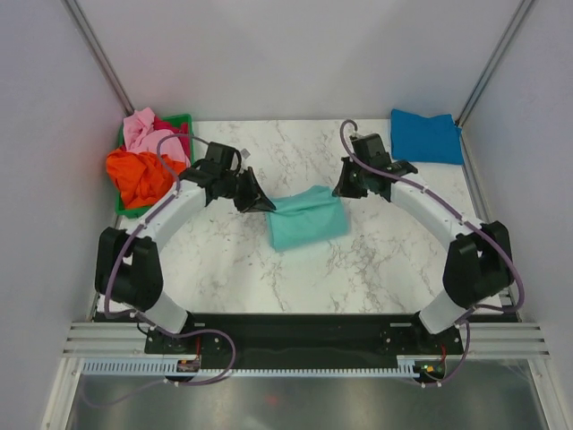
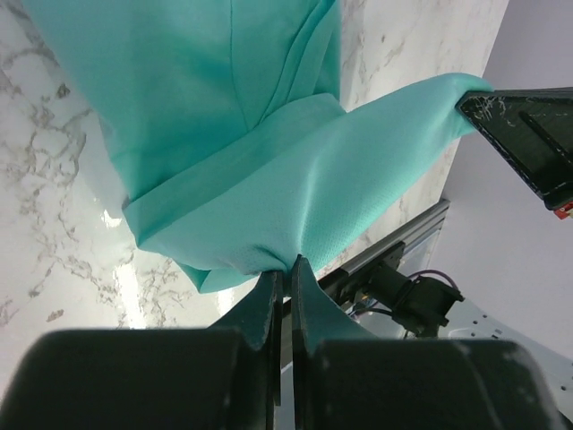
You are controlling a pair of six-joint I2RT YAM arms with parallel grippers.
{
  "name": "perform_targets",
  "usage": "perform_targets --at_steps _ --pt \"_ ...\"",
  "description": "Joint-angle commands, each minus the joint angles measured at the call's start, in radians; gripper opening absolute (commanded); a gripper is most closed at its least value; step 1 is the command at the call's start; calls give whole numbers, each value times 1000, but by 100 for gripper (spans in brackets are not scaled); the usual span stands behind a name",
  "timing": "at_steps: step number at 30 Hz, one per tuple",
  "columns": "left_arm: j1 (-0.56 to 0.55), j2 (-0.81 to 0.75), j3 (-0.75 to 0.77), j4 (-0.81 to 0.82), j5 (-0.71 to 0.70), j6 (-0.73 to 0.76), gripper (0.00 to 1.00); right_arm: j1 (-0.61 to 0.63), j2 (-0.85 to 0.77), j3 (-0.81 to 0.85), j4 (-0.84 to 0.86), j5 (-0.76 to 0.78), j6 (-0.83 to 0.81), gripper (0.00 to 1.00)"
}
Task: Fold and stack the t-shirts
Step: Fold the tshirt
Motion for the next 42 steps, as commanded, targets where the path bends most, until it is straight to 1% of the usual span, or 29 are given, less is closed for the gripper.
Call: perform_targets --at_steps 1,5,6,7,8,10,12,17,18,20,21,22,23,24,25,26,27,28,29,30,31,32,33,34,36,37,39,40,42 --pt "45 75 98 -6 98 50 2 -28 99 135 28 -23 -26 0" --pt "82 225 246 -50 144 74 2 -48 242 264 13 -55 -24 0" --pt "84 297 279 -68 143 102 2 -49 271 289 10 -64 -27 0" --pt "84 328 340 -98 108 114 2 -49 324 330 9 -67 -27 0" --pt "84 361 364 -133 85 125 2 -52 351 347 7 -74 -24 0" --pt "91 435 401 -145 57 139 2 -57 424 399 7 -84 -24 0" --pt "108 495 416 -150 62 139 2 -57 467 434 7 -95 -21 0" --pt "136 524 436 -150 10 146 2 -69 581 542 4 -110 -26 0" --pt "145 524 438 -150 -7 148 2 -71 592 563 2 -109 -29 13" --pt "157 530 453 -152 -9 146 2 -88 613 580 2 -110 -33 33" --pt "168 540 460 -153 2 148 2 -94 616 591 2 -112 -38 49" --pt "171 547 485 -168 8 146 2 -111 615 596 2 -118 -47 55" --pt "174 558 497 -176 13 148 3 -118 615 602 2 -126 -53 60" --pt "174 560 511 -187 13 149 8 -124 609 599 -1 -117 -59 66" --pt "174 555 534 -204 13 152 31 -134 577 588 -7 -104 -75 69" --pt "176 549 545 -213 8 159 48 -137 552 567 -2 -92 -85 71" --pt "174 541 557 -222 -15 163 73 -137 487 494 13 -80 -90 71" --pt "174 534 580 -234 -32 169 99 -137 445 437 40 -101 -87 71" --pt "174 509 589 -257 -55 175 100 -135 399 366 142 -136 -60 71" --pt "171 492 599 -270 -113 177 100 -131 318 217 209 -199 -44 71" --pt "166 471 596 -271 -142 180 100 -114 287 155 310 -233 -35 71" --pt "148 449 593 -271 -168 191 100 -102 261 99 365 -262 -30 71" --pt "131 411 592 -270 -235 202 100 -88 223 -2 408 -277 -26 71" --pt "110 394 586 -271 -268 211 100 -70 213 -39 464 -290 -17 71" --pt "38 369 582 -260 -322 240 100 -59 202 -123 514 -314 0 71" --pt "15 371 577 -253 -328 249 100 -56 204 -147 577 -328 8 70" --pt "-36 386 573 -228 -328 254 100 -56 221 -205 640 -391 40 67" --pt "-50 397 573 -225 -326 254 100 -56 230 -228 729 -417 57 67" --pt "-74 418 574 -208 -320 246 100 -56 266 -277 775 -457 94 65"
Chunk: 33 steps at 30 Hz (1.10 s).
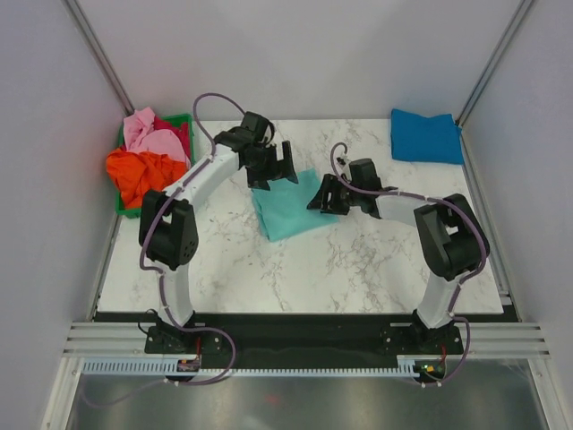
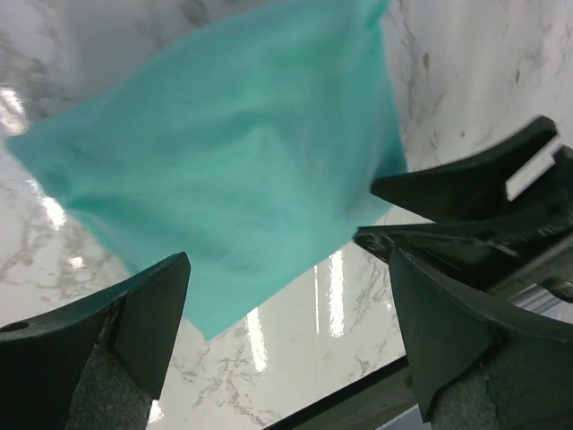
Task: Fold and stack the t-shirts
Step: Fold the tshirt
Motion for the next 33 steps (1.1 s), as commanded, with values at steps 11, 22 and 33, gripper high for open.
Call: perform_targets --at_steps 11,22,33 --pt "53 187 60 59 -133 113 100 8 -45 -390 321 -38 125 62" --pt "50 161 421 -153 -179 216 100 174 -456 -326 -75 138 84 83" --pt "-21 -503 -267 -70 -210 216 100 -31 -438 -119 -251 246 -57 94"
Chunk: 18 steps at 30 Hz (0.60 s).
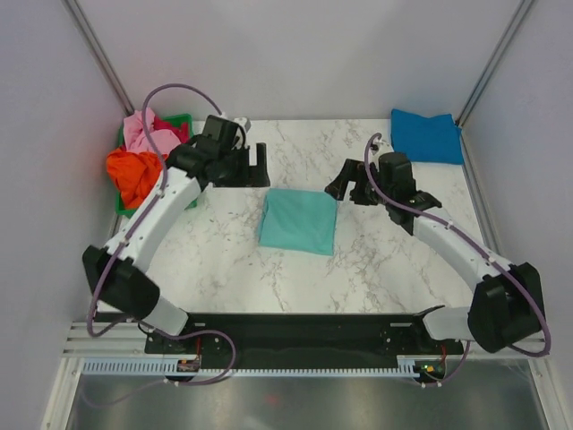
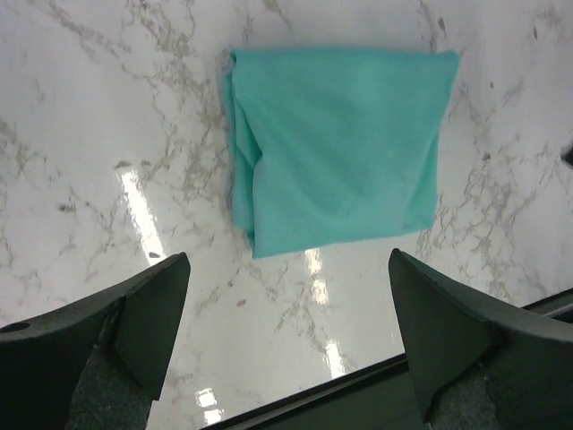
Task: Fold and stack the t-shirts
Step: Fold the tshirt
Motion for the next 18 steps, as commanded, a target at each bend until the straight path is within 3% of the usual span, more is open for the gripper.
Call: perform_targets --at_steps 1,5,8,18 --pt "9 -206 -177 28 -32 65 100 -67 120 -11 -65 10 -46 93" --pt "8 -369 -442 114 -197 113 100 -85 248 24 -1 -1 -73 90" --pt "8 -413 -516 140 -243 90 100 -101 363 67 29 -21 -84 88" --pt "8 -430 -525 145 -266 79 100 -102 594 50 183 -105 -27 81"
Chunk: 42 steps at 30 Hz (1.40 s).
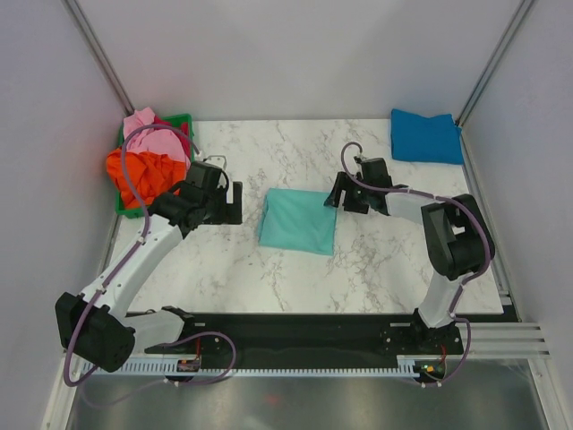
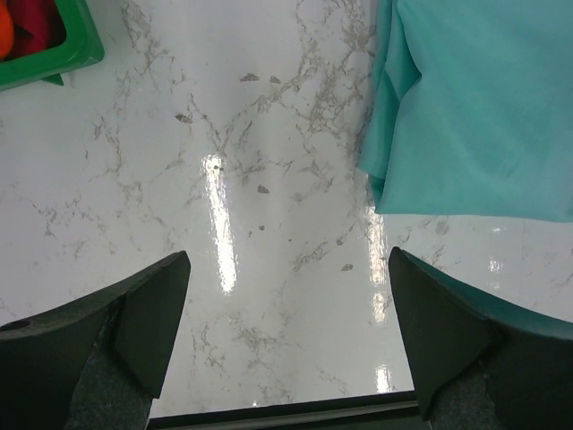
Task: Fold and stack the t-shirts
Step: Fold the tshirt, then neatly place the folded tshirt to the corner
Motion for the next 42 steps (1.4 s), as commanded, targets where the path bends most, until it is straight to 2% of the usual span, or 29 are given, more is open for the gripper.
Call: perform_targets --at_steps 1,5,8,9,11,12,13,16,18,19,20,25,29,30,34,36,42 --pt "1 -27 4 49 -24 33 99 4 108 -17 83 -64 35 78" --pt "1 -27 4 51 -10 33 100 7 137 -49 160 -90 66 66" --pt "1 -30 3 51 -4 33 99 7 146 -65 174 -90 71 50" --pt "2 -29 3 51 -3 33 99 7 149 -71 177 -89 72 38" --pt "2 -29 1 52 0 33 100 7 162 -75 194 -101 74 24" --pt "2 -30 1 51 0 35 100 5 165 -75 200 -118 77 6" --pt "2 -29 2 51 2 35 100 5 169 -74 207 -124 71 0" --pt "1 -35 3 49 11 32 100 1 145 -40 179 -132 36 0" --pt "-21 -79 21 24 -6 6 100 -4 84 24 52 -66 -52 0" --pt "-25 -114 38 -7 -33 -17 100 -2 61 47 -1 15 -82 0" --pt "-25 -197 29 -4 -20 -39 100 -9 38 69 -80 55 -139 0" --pt "-25 -416 -97 19 152 -62 100 -50 -38 236 -240 213 -271 0" --pt "-25 -634 -215 45 281 -143 100 -87 -18 397 -352 489 -372 0" --pt "-27 -715 -237 43 281 -146 100 -93 -16 415 -354 514 -408 0" --pt "-25 -852 -267 46 189 -163 100 -156 7 514 -355 603 -449 0" --pt "-9 -866 -268 42 142 -168 100 -176 24 576 -352 631 -460 0" --pt "91 -823 -266 43 212 -166 100 -228 97 724 -294 684 -558 0"
